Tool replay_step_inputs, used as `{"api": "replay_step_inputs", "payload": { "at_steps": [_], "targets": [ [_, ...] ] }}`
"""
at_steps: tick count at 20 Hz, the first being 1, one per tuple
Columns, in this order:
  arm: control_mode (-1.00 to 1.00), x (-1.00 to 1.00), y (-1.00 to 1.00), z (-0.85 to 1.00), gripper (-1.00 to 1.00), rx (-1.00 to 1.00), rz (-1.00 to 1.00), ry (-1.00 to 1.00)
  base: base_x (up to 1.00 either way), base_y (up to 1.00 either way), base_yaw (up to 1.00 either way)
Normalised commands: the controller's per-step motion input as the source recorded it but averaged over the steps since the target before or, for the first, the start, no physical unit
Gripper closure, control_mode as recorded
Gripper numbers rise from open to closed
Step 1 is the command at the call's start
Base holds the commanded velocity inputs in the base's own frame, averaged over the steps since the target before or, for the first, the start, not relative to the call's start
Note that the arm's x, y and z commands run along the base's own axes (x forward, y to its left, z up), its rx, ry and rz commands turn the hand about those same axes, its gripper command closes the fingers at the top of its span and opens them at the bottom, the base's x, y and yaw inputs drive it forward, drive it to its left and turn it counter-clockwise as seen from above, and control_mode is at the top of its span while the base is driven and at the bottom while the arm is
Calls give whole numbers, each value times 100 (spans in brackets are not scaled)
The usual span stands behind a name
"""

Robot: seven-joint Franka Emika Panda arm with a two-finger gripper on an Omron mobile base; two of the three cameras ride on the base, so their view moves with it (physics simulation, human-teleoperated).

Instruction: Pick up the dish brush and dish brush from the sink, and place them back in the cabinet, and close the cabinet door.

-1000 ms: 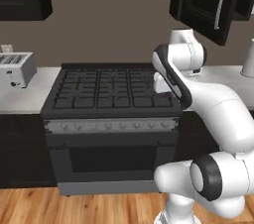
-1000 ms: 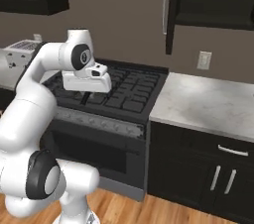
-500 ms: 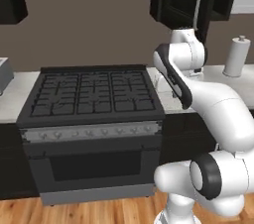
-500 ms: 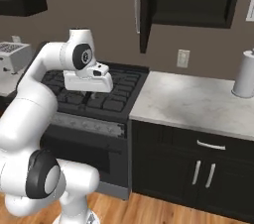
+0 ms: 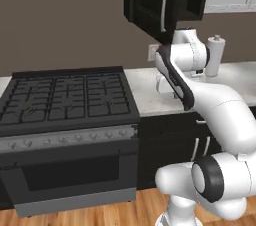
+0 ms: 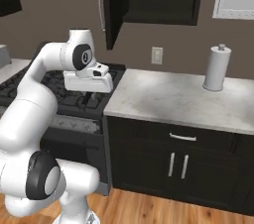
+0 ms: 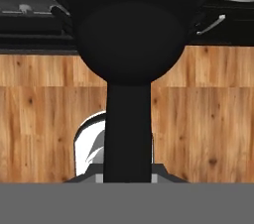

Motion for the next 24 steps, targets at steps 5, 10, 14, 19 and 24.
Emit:
{"api": "replay_step_inputs", "payload": {
  "at_steps": [5, 10, 14, 19, 24],
  "targets": [
    [100, 0, 0, 0, 100, 0, 0, 0, 3, -44, -19],
    [100, 0, 0, 0, 100, 0, 0, 0, 16, -31, -22],
    [100, 0, 0, 0, 100, 0, 0, 0, 37, -26, -10],
    [100, 0, 0, 0, 100, 0, 0, 0, 44, -34, 0],
    [100, 0, 0, 0, 100, 0, 0, 0, 42, -40, 0]
  ]
}}
